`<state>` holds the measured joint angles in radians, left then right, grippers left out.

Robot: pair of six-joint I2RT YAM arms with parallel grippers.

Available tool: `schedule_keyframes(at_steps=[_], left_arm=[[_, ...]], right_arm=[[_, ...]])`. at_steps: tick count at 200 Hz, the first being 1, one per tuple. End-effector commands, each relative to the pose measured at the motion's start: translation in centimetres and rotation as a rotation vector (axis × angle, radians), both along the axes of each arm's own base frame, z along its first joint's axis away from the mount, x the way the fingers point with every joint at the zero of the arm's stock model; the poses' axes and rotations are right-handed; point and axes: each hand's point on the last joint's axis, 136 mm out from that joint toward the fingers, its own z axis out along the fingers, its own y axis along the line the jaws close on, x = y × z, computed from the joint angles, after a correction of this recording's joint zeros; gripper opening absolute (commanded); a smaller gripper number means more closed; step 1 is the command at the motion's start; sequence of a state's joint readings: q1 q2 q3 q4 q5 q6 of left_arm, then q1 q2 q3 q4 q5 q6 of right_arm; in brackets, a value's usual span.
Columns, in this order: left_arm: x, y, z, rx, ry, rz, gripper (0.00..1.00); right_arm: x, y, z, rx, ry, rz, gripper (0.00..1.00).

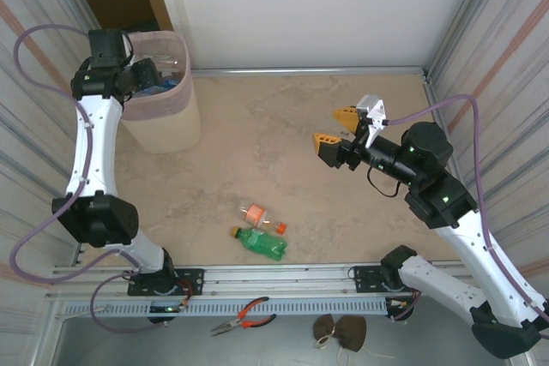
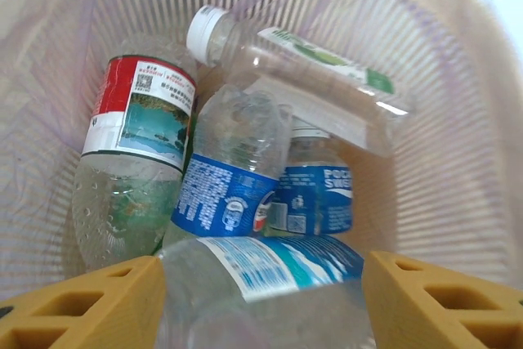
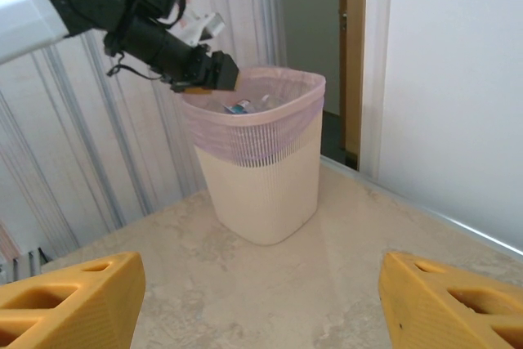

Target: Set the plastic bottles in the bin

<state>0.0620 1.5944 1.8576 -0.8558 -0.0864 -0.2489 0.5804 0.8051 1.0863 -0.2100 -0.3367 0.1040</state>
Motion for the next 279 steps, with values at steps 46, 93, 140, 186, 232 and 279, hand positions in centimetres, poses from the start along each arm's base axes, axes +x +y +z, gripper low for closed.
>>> schedule_keyframes(at_steps=[46, 93, 140, 186, 232, 279], left_arm=[[-2.8, -8.9, 2.9, 0.099, -0.016, -0.295, 0.65], [-6.3, -17.7, -1.8, 0.142, 0.121, -0.539, 0.66], [-11.2, -21.7, -10.5, 0.05, 0.375, -0.571, 0.66], [-16.1, -24.3, -19.1, -0.312, 0.546, -0.241, 0.68], [-21.0, -22.7, -23.4, -0.334, 0.733, 0.045, 0.85], [-23.0, -24.5, -26.6, -0.506, 0.813, 0.081, 0.89]], right_arm=[[0.1, 0.1, 0.3, 0.026, 0.001, 0.002, 0.75], [-0.1, -0.4, 0.0, 0.015, -0.001, -0.019, 0.75], [-0.2, -0.6, -0.3, 0.005, 0.001, -0.021, 0.75], [0.1, -0.2, -1.0, 0.013, 0.02, -0.012, 0.75], [0.0, -0.1, -1.6, -0.002, 0.04, -0.002, 0.75], [-0.2, -0.2, -1.9, -0.005, 0.052, 0.002, 0.75]])
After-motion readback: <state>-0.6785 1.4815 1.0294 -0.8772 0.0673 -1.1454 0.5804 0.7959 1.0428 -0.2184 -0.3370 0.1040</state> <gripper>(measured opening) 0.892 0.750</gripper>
